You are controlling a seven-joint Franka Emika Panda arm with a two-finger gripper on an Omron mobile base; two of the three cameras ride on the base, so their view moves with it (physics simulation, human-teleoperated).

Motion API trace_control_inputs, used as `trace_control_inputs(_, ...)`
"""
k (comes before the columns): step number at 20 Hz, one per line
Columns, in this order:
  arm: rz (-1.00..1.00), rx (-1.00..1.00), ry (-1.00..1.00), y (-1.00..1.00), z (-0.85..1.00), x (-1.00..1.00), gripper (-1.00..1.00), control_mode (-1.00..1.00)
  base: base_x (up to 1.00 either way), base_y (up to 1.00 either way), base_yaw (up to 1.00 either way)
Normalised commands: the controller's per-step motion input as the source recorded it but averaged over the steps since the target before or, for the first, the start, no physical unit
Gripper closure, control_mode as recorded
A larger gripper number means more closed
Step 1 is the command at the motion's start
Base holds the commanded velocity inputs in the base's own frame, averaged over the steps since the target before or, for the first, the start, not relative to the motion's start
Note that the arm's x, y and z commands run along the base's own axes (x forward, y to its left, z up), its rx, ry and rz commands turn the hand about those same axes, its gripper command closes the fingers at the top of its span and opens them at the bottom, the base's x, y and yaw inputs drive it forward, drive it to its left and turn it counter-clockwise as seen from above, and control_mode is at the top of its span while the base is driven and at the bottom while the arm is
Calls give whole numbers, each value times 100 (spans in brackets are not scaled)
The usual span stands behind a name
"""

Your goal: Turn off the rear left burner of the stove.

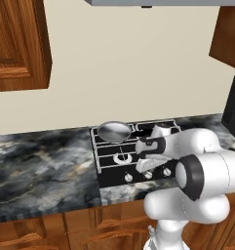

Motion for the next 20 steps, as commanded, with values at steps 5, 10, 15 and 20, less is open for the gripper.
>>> trace_control_inputs(5,-85,2,0,16,-37,-1,100,-100,0,0,0)
trace_control_inputs(10,-87,2,3,26,-33,0,100,-100,0,0,0)
trace_control_inputs(15,-84,0,3,27,-30,0,100,-100,0,0,0)
trace_control_inputs(20,-83,0,1,28,-34,-1,100,-100,0,0,0)
